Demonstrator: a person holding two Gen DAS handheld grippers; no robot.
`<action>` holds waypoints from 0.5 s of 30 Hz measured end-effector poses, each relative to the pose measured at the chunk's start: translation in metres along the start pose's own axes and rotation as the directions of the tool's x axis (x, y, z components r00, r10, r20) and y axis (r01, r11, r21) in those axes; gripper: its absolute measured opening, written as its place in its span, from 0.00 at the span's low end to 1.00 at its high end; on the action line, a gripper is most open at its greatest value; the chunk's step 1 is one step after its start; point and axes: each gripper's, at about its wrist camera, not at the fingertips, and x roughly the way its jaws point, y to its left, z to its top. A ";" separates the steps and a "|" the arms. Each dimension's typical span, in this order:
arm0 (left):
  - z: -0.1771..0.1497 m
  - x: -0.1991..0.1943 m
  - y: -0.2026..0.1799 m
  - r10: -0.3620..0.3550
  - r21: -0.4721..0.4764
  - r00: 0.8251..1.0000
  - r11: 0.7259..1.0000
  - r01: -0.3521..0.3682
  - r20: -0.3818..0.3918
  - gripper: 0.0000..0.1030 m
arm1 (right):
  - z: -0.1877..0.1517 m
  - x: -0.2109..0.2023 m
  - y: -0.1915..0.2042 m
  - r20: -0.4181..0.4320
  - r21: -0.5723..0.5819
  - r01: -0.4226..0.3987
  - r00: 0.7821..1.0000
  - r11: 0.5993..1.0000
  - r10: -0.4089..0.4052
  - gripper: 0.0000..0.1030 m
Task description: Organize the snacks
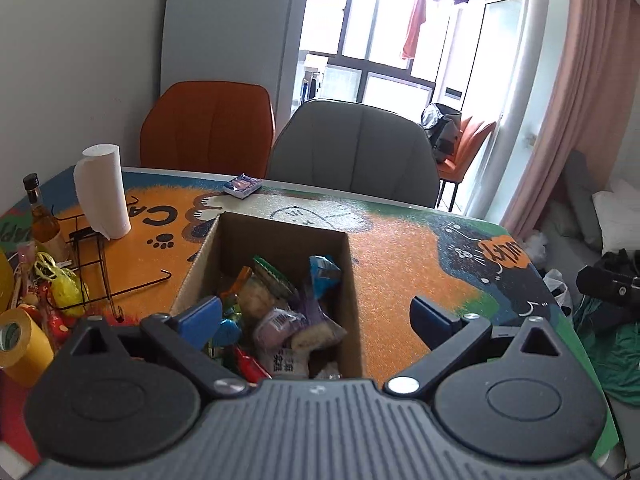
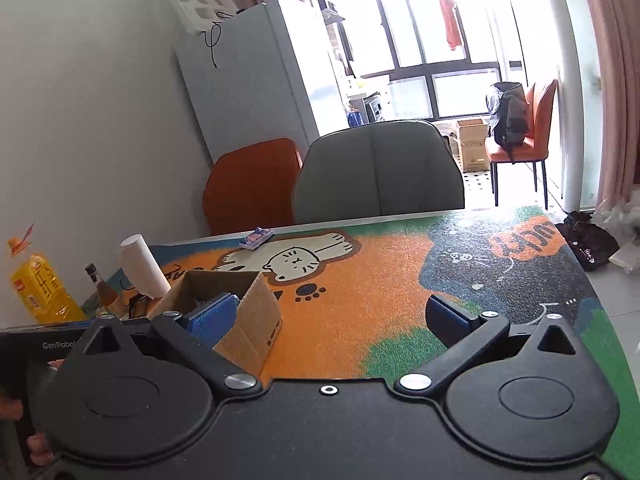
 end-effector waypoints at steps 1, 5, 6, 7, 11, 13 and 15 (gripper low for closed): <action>-0.002 -0.004 -0.002 -0.002 0.008 1.000 1.000 0.002 0.005 0.97 | -0.002 -0.004 -0.001 0.000 0.002 0.000 1.000 1.000 0.000 1.00; -0.009 -0.020 -0.004 -0.015 0.004 1.000 1.000 0.015 0.024 0.97 | -0.009 -0.020 0.001 0.005 -0.002 0.024 1.000 1.000 -0.024 1.00; -0.010 -0.023 -0.005 -0.018 0.007 0.999 1.000 0.018 0.026 0.97 | -0.010 -0.025 0.001 0.007 -0.003 0.034 0.999 0.999 -0.034 1.00; -0.012 -0.025 -0.006 -0.022 0.014 0.999 1.000 0.021 0.026 0.98 | -0.011 -0.029 0.002 0.011 -0.004 0.038 0.999 0.999 -0.038 1.00; -0.020 -0.034 -0.008 -0.043 0.030 0.999 0.999 0.042 0.023 1.00 | -0.020 -0.046 0.004 0.020 -0.013 0.063 0.998 0.998 -0.063 1.00; -0.024 -0.038 -0.007 -0.060 0.029 0.998 0.998 0.060 0.020 1.00 | -0.025 -0.053 0.005 0.027 -0.013 0.084 0.996 0.996 -0.084 1.00; -0.028 -0.043 -0.008 -0.067 0.032 0.997 0.997 0.067 0.029 1.00 | -0.029 -0.059 0.005 0.025 -0.014 0.103 0.994 0.995 -0.102 1.00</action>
